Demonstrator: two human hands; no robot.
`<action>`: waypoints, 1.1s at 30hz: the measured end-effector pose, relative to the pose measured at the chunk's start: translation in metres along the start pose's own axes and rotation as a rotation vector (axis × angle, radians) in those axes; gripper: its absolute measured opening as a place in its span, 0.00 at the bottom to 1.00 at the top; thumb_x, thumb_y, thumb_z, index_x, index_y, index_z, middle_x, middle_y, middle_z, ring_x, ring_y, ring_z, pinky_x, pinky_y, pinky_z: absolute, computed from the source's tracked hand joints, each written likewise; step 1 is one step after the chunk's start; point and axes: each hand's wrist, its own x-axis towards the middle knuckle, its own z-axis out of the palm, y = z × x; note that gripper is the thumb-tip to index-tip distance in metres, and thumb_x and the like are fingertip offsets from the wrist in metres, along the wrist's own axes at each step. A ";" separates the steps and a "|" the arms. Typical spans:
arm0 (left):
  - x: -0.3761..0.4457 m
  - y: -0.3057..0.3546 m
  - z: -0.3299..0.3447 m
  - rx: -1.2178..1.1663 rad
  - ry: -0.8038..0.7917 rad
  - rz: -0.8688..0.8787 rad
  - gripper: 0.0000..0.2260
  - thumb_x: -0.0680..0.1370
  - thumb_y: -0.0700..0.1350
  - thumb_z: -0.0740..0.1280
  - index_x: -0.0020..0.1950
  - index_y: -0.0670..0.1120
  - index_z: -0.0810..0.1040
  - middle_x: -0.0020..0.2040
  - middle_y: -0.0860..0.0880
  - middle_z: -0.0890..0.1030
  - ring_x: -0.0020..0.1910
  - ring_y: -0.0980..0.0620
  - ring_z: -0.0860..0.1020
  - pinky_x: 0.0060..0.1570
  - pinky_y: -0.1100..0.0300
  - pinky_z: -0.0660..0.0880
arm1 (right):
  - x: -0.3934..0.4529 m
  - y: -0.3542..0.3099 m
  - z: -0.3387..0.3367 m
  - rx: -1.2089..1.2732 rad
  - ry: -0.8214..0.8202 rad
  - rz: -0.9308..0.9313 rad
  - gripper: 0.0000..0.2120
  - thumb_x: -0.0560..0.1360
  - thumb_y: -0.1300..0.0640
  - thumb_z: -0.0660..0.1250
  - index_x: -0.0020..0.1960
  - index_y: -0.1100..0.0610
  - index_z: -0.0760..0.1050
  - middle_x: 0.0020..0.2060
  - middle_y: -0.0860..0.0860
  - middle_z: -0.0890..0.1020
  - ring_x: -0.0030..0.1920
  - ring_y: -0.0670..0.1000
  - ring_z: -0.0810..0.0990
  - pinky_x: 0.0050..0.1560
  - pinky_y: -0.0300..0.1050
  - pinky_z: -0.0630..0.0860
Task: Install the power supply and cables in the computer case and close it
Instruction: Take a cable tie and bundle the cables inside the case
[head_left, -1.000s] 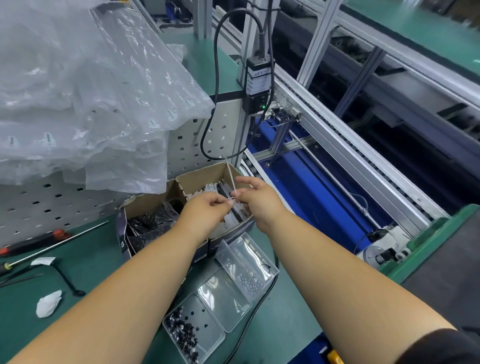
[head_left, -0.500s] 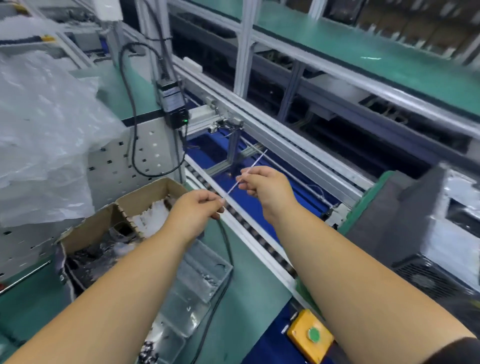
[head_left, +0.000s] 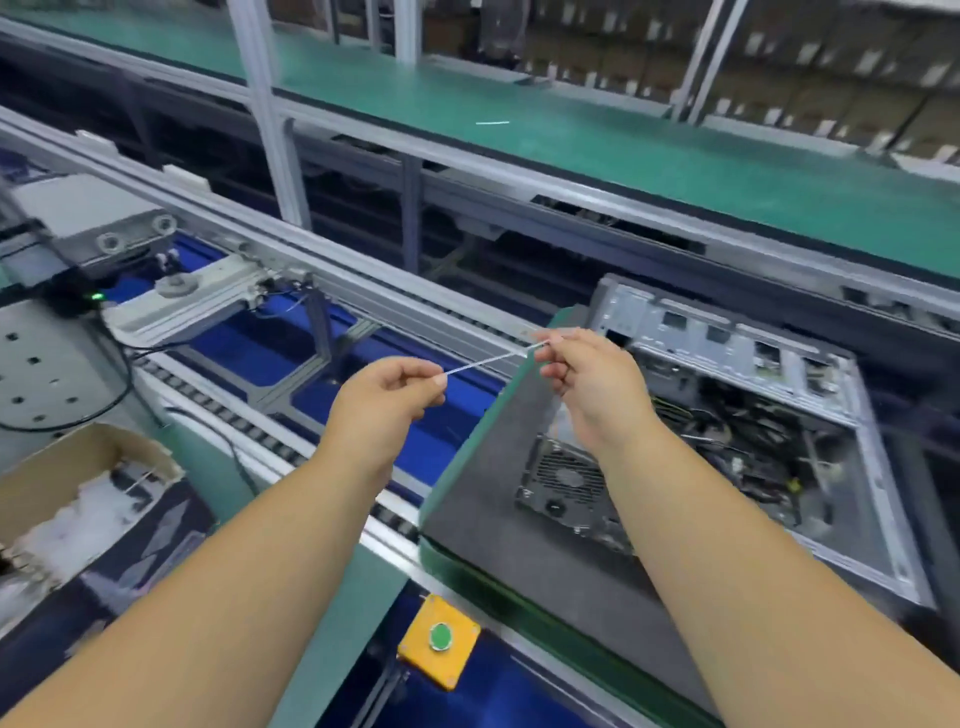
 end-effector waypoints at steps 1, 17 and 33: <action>-0.002 0.003 0.017 -0.007 -0.021 0.009 0.01 0.74 0.45 0.72 0.44 0.52 0.83 0.42 0.50 0.85 0.43 0.55 0.83 0.42 0.61 0.71 | -0.002 -0.005 -0.019 0.011 0.026 0.003 0.09 0.80 0.64 0.62 0.46 0.58 0.80 0.32 0.47 0.82 0.31 0.44 0.75 0.38 0.37 0.70; -0.035 0.032 0.270 0.565 -0.401 0.221 0.03 0.75 0.50 0.70 0.41 0.55 0.81 0.37 0.54 0.83 0.42 0.51 0.81 0.48 0.51 0.79 | -0.044 -0.044 -0.242 -0.087 0.233 -0.034 0.07 0.77 0.65 0.63 0.44 0.58 0.79 0.35 0.50 0.85 0.28 0.43 0.75 0.28 0.31 0.70; 0.005 0.023 0.344 0.523 -0.688 0.175 0.05 0.77 0.49 0.69 0.44 0.52 0.82 0.35 0.55 0.83 0.29 0.60 0.73 0.37 0.63 0.71 | -0.024 -0.029 -0.285 -0.183 0.370 0.037 0.09 0.79 0.60 0.62 0.46 0.57 0.81 0.38 0.50 0.86 0.33 0.45 0.78 0.40 0.41 0.72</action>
